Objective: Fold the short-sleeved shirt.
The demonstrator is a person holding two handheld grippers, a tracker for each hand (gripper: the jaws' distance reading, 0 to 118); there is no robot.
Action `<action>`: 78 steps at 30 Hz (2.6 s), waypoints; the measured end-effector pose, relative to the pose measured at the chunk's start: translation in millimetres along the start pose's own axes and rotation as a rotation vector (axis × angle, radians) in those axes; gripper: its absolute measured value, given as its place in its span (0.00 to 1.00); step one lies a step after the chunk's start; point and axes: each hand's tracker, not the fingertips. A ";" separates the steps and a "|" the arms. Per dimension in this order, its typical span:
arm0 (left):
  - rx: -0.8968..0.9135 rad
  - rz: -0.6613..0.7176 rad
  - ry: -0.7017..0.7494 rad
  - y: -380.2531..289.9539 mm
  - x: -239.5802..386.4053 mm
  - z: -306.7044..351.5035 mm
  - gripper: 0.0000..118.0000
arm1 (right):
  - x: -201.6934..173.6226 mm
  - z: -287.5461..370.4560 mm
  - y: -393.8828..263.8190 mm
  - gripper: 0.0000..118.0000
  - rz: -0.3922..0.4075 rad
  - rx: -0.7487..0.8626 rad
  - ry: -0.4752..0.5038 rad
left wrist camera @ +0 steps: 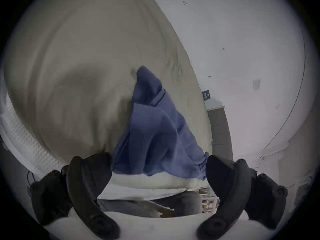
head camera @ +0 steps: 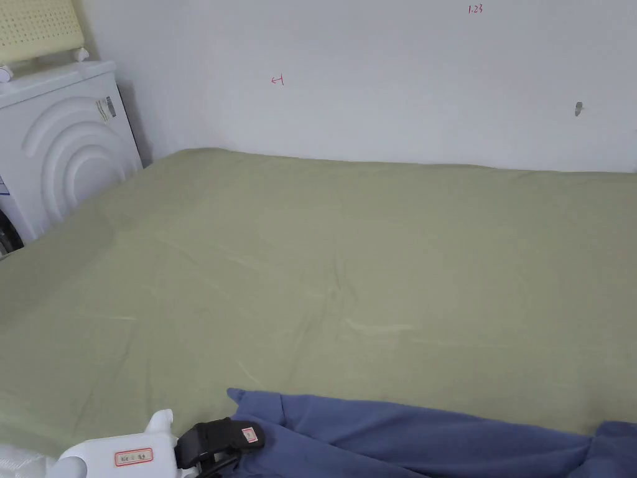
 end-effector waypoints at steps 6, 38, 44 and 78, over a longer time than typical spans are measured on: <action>0.167 0.151 -0.092 -11.8 9.3 3.9 0.93 | -4.3 -4.2 -8.7 0.00 -0.017 -0.030 0.023; -0.058 -0.789 -0.003 -136.9 260.2 -139.0 0.14 | 58.1 58.7 -2.4 0.00 -0.068 0.002 -0.114; -0.226 -0.679 0.038 -155.9 210.2 -213.9 0.61 | 75.5 70.5 -7.2 0.00 -0.099 -0.003 -0.134; -0.184 -0.295 -0.153 -181.6 179.8 -255.5 0.00 | 62.4 81.7 3.9 0.00 -0.056 0.014 -0.107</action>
